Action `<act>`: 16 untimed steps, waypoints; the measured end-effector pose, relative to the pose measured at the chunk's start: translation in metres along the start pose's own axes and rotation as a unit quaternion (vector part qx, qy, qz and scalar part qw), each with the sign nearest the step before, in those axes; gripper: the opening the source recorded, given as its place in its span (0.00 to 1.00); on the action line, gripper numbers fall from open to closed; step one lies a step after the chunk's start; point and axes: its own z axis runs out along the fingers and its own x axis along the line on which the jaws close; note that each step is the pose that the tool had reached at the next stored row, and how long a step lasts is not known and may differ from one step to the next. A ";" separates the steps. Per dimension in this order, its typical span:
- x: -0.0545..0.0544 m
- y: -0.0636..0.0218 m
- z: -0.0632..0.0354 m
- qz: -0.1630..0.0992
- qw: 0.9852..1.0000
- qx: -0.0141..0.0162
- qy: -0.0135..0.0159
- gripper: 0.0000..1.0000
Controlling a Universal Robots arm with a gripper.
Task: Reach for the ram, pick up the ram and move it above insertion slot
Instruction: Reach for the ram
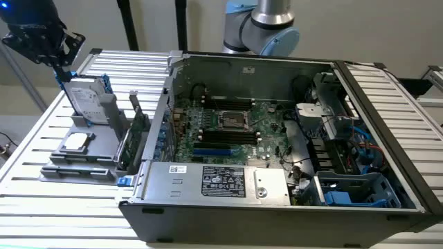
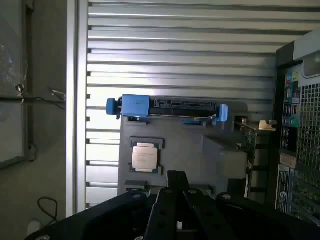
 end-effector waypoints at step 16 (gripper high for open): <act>-0.002 -0.0030 -0.0002 0.000 1.000 0.000 0.000 0.11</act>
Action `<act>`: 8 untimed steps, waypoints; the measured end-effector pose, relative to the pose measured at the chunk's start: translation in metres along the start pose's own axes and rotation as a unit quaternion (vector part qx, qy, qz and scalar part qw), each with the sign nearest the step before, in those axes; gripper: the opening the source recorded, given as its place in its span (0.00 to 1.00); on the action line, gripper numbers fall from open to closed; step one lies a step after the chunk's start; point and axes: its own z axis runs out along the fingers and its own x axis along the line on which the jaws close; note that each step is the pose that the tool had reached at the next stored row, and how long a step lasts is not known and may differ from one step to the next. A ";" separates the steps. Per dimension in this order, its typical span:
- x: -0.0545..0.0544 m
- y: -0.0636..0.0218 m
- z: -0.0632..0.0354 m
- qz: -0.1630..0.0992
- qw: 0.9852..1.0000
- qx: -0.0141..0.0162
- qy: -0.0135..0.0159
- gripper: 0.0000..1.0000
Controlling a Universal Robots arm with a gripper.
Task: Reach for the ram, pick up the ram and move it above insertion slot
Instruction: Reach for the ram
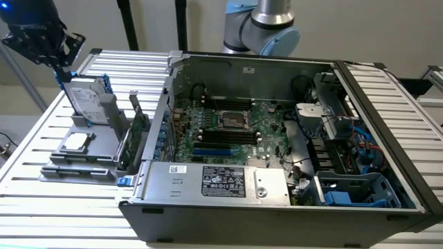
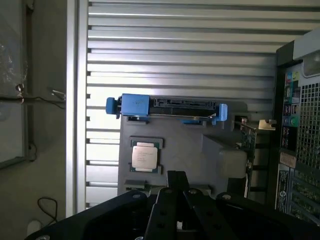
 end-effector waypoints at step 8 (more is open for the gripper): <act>-0.003 -0.0254 0.0013 0.000 1.000 0.000 0.000 0.11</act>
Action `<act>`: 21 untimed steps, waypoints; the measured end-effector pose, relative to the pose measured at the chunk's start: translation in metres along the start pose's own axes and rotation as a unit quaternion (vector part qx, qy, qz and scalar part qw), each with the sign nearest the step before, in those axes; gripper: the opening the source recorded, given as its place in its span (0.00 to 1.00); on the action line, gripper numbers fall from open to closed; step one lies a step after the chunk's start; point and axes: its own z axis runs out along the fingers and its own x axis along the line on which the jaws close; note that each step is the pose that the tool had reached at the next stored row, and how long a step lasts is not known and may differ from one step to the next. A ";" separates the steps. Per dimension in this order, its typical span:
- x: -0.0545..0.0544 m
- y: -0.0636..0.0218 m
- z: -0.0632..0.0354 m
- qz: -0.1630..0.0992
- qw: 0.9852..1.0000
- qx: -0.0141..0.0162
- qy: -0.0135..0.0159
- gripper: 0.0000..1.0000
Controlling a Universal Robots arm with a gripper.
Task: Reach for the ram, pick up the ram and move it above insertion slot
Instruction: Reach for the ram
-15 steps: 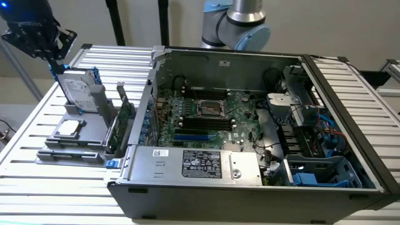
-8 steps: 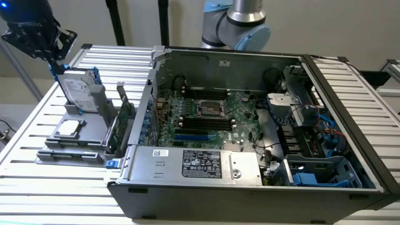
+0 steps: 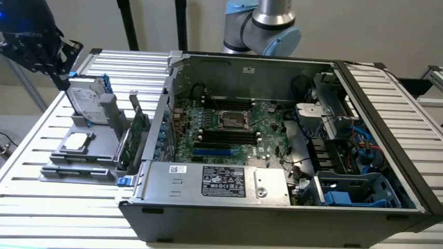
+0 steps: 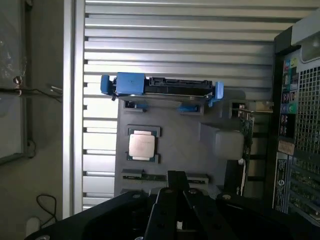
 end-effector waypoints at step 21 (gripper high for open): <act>0.000 -0.0564 0.0058 -0.006 1.000 0.006 0.001 0.11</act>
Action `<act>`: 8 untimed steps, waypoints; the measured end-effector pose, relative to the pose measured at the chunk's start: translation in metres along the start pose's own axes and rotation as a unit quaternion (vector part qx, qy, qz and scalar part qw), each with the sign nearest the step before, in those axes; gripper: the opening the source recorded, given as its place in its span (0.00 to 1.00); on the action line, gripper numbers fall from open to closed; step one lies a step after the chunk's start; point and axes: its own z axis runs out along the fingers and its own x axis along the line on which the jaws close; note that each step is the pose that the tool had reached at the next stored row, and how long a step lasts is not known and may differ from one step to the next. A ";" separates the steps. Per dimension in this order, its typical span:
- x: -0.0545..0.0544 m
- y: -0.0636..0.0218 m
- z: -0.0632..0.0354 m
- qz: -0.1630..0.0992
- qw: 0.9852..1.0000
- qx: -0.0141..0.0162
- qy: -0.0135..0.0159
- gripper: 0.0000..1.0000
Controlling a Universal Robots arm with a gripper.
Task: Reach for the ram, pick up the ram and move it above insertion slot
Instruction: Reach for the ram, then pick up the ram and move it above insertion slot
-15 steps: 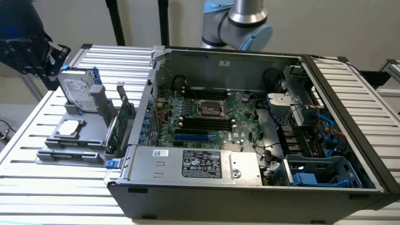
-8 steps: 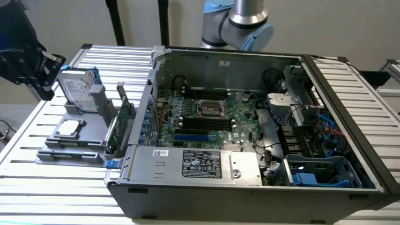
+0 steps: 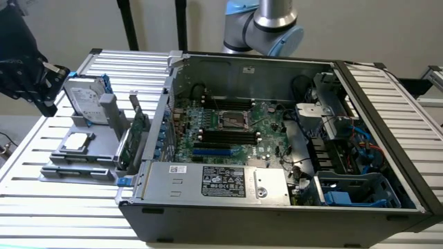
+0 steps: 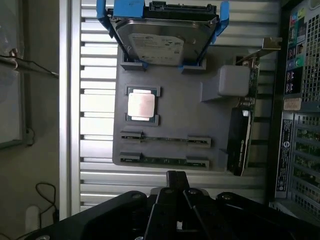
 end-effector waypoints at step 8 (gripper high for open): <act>0.000 0.0000 0.0001 -0.072 0.997 0.000 0.002 0.11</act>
